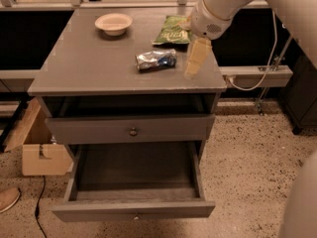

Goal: Place redbull can into middle drawer

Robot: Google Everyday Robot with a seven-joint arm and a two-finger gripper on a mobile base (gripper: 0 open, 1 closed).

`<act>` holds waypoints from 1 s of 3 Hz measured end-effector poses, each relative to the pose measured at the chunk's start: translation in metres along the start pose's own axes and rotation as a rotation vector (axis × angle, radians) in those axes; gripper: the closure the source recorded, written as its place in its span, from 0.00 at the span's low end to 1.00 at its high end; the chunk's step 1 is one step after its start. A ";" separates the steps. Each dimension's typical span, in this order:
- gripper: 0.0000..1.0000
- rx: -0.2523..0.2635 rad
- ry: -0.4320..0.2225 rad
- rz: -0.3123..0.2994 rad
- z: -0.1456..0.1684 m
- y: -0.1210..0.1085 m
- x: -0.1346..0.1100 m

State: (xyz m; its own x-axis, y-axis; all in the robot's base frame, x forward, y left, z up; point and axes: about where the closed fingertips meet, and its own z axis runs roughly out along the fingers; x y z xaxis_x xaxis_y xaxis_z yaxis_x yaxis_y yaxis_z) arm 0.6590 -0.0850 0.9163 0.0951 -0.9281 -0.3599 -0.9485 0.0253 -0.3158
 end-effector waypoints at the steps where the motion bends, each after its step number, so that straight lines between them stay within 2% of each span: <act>1: 0.00 -0.015 0.019 -0.052 0.024 -0.012 -0.019; 2: 0.00 -0.054 0.031 -0.085 0.050 -0.019 -0.033; 3: 0.00 -0.109 0.041 -0.084 0.072 -0.023 -0.037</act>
Offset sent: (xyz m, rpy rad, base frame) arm 0.0465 0.0733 -0.0423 -0.0915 0.0566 0.1319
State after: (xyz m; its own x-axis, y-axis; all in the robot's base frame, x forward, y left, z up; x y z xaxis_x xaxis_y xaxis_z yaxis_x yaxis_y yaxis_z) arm 0.6989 -0.0243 0.8732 0.1650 -0.9398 -0.2991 -0.9652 -0.0915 -0.2450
